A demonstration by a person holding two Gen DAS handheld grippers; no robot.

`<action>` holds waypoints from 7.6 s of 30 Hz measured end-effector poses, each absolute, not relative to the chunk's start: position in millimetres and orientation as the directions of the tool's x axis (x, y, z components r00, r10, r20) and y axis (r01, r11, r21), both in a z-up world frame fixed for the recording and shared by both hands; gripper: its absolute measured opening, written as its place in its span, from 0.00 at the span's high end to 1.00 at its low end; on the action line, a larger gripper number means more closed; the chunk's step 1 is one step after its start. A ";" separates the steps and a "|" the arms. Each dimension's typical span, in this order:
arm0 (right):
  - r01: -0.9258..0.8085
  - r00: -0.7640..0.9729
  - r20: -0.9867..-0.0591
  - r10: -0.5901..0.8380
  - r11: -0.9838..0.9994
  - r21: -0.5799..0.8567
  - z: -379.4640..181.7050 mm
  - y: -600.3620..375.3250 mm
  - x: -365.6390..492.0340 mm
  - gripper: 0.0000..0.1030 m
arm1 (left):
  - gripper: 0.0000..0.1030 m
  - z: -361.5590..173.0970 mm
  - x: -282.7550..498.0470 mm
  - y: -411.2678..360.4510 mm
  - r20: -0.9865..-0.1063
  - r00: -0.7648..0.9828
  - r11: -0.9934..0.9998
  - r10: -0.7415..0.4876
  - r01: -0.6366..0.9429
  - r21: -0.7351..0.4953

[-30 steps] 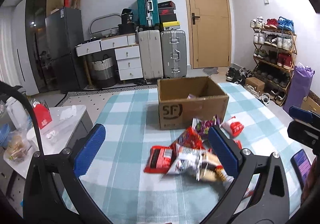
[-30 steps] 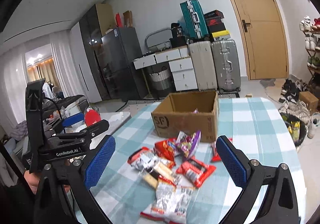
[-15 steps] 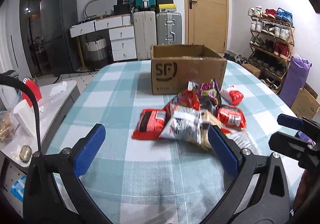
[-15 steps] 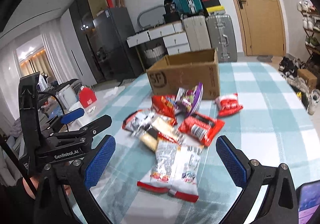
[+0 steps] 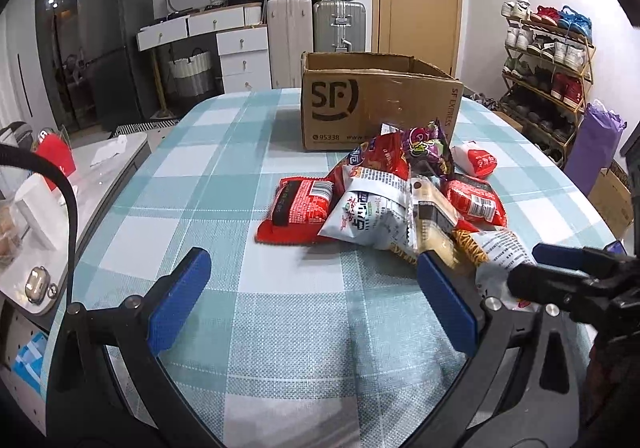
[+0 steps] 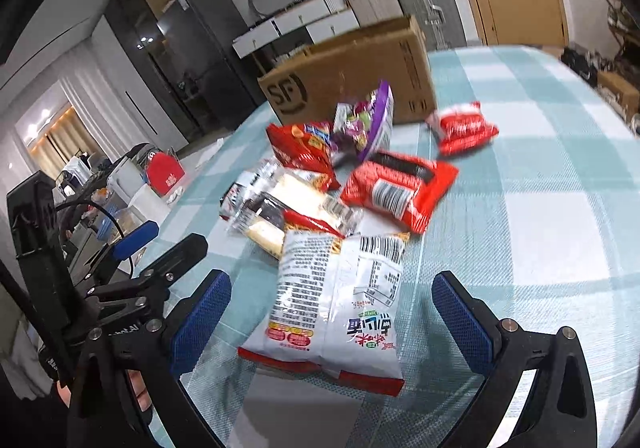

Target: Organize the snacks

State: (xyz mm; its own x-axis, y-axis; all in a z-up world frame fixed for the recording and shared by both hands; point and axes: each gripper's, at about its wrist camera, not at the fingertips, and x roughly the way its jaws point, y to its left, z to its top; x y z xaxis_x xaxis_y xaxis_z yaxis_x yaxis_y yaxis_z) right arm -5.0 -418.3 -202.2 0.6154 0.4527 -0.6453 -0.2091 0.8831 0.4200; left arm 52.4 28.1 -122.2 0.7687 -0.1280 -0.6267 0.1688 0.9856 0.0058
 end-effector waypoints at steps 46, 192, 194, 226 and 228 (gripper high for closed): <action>-0.196 0.596 -0.674 0.437 0.893 0.406 -212.9 -425.9 -5.7 0.51 | 0.01 -143.8 70.9 71.3 -0.659 0.718 0.969 -0.226 0.093 -0.230; -0.399 0.696 -0.469 0.544 0.835 0.377 50.5 -443.8 224.8 0.51 | 0.59 94.1 343.5 -47.1 -0.706 0.613 0.922 -0.355 0.355 -0.156; -0.394 0.684 -0.488 0.542 0.838 0.378 37.1 -441.7 231.1 0.51 | 0.59 76.8 358.3 -47.7 -0.723 0.595 0.924 -0.351 0.345 -0.164; -0.346 0.540 -0.713 0.448 0.890 0.297 -110.7 -426.6 300.2 0.51 | 0.59 -90.5 439.1 -68.6 -0.849 0.419 0.922 -0.323 0.340 -0.183; -0.342 0.549 -0.717 0.430 0.898 0.278 -112.2 -425.5 299.9 0.50 | 0.59 -90.6 438.7 -68.9 -0.854 0.416 0.924 -0.314 0.339 -0.175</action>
State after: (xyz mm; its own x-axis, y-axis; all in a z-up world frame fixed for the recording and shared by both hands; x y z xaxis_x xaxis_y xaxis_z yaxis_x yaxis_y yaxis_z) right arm 299.9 -425.5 -112.2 0.5486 0.4305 -0.7167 -0.3415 0.8979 0.2778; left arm 438.7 -68.9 -90.6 0.4156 -0.3143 -0.8535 0.3392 0.9242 -0.1752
